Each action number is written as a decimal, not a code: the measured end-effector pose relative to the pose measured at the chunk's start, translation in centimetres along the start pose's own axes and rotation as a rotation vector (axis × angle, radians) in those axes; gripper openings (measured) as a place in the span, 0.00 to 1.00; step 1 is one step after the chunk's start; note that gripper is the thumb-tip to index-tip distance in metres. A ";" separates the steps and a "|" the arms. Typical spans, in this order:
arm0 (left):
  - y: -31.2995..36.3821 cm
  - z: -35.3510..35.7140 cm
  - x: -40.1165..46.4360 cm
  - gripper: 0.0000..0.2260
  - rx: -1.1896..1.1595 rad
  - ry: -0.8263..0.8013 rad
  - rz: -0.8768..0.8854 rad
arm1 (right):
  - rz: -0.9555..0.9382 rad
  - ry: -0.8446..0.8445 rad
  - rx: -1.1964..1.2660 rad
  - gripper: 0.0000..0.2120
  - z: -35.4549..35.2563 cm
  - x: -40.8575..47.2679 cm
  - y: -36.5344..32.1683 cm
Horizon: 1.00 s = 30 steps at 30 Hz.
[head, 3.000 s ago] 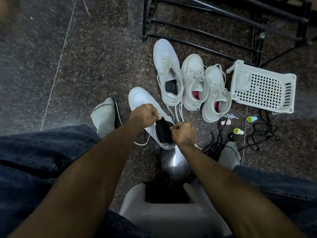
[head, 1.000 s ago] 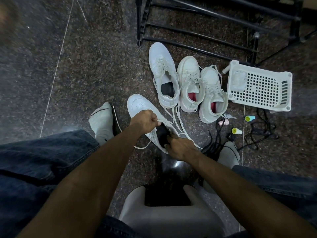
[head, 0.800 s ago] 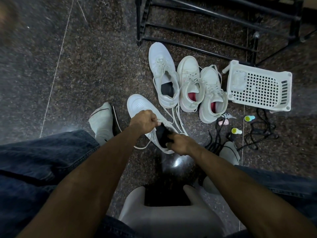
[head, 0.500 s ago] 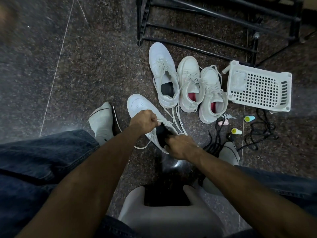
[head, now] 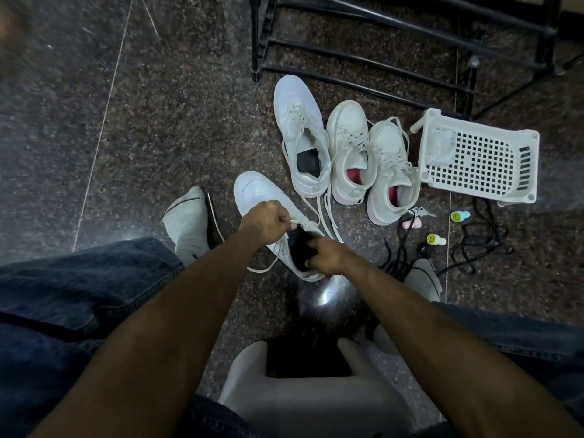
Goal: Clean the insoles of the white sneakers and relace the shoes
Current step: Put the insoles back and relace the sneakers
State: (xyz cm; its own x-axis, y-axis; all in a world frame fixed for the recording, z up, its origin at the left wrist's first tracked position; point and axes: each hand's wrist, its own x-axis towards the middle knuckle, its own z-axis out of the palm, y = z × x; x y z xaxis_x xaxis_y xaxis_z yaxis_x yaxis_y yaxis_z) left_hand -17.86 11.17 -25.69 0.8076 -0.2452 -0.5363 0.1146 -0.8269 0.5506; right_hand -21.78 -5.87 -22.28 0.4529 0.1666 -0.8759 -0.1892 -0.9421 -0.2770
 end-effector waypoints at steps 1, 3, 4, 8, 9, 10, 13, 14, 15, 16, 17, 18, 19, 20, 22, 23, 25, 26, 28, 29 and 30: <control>0.0 0.0 0.0 0.12 0.004 -0.003 0.001 | 0.001 -0.026 0.068 0.21 -0.3 -0.1 -0.2; 0.0 0.0 0.0 0.12 0.006 -0.001 0.005 | 0.004 -0.065 0.147 0.19 -0.7 -0.1 -0.4; 0.0 0.0 0.0 0.12 0.002 -0.002 0.003 | 0.005 -0.083 0.160 0.20 -0.9 -0.1 -0.4; 0.0 0.1 0.0 0.12 0.005 0.011 -0.005 | -0.017 -0.162 0.050 0.23 -1.5 -0.3 -0.5; 0.1 0.1 0.0 0.12 0.010 0.010 -0.008 | -0.025 -0.183 0.022 0.23 -1.6 -0.2 -0.7; 0.1 0.1 0.0 0.12 0.014 0.011 -0.010 | -0.029 -0.201 0.020 0.23 -1.7 -0.2 -0.8; 0.2 0.1 0.0 0.12 0.016 0.014 -0.013 | -0.013 -0.230 0.089 0.19 -1.9 0.3 -0.3; 0.2 0.0 -0.1 0.12 0.009 0.012 -0.016 | -0.005 -0.229 0.117 0.19 -1.9 0.5 -0.1; 0.2 0.0 -0.1 0.11 0.000 0.010 -0.022 | 0.002 -0.232 0.147 0.18 -1.9 0.8 0.1; 0.2 0.1 -0.1 0.11 -0.005 0.011 -0.026 | 0.009 -0.234 0.165 0.18 -1.9 1.0 0.3; 0.2 0.1 -0.1 0.11 -0.008 0.012 -0.030 | 0.019 -0.240 0.175 0.17 -1.9 1.2 0.5; 0.3 0.1 -0.1 0.11 -0.010 0.014 -0.030 | 0.023 -0.242 0.175 0.17 -2.0 1.2 0.4; 0.3 0.1 -0.1 0.11 -0.010 0.014 -0.030 | 0.027 -0.242 0.174 0.17 -2.0 1.2 0.3; 0.4 0.0 -0.1 0.11 -0.005 0.010 -0.027 | 0.026 -0.240 0.173 0.17 -2.0 1.1 0.2; 0.4 -0.1 0.0 0.11 0.018 -0.005 -0.027 | 0.008 -0.228 0.157 0.19 -1.9 0.8 -0.1; 0.4 0.0 -0.1 0.12 0.028 -0.010 -0.029 | -0.017 -0.208 0.127 0.20 -1.7 0.6 0.0; 0.4 0.2 -0.2 0.12 0.039 0.009 -0.031 | -0.117 -0.105 -0.073 0.19 -1.2 -0.2 0.7; 0.5 0.3 -0.4 0.12 0.038 0.026 -0.037 | -0.196 -0.017 -0.226 0.18 -0.7 -0.7 1.3; 0.6 0.6 -0.9 0.12 0.034 0.065 -0.055 | -0.318 0.125 -0.402 0.18 0.8 -1.5 3.0; 0.8 0.7 -1.2 0.11 0.038 0.089 -0.062 | -0.347 0.157 -0.403 0.19 1.6 -1.7 3.8; 0.9 0.8 -1.6 0.11 0.042 0.110 -0.068 | -0.368 0.175 -0.397 0.18 2.4 -2.1 4.2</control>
State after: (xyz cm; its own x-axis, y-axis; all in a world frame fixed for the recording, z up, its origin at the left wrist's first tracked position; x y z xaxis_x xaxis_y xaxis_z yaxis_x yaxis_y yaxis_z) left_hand -19.49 10.36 -24.86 0.8576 -0.1329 -0.4969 0.1486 -0.8609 0.4867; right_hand -25.67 -9.51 -22.56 0.5713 0.4855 -0.6618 0.3350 -0.8740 -0.3520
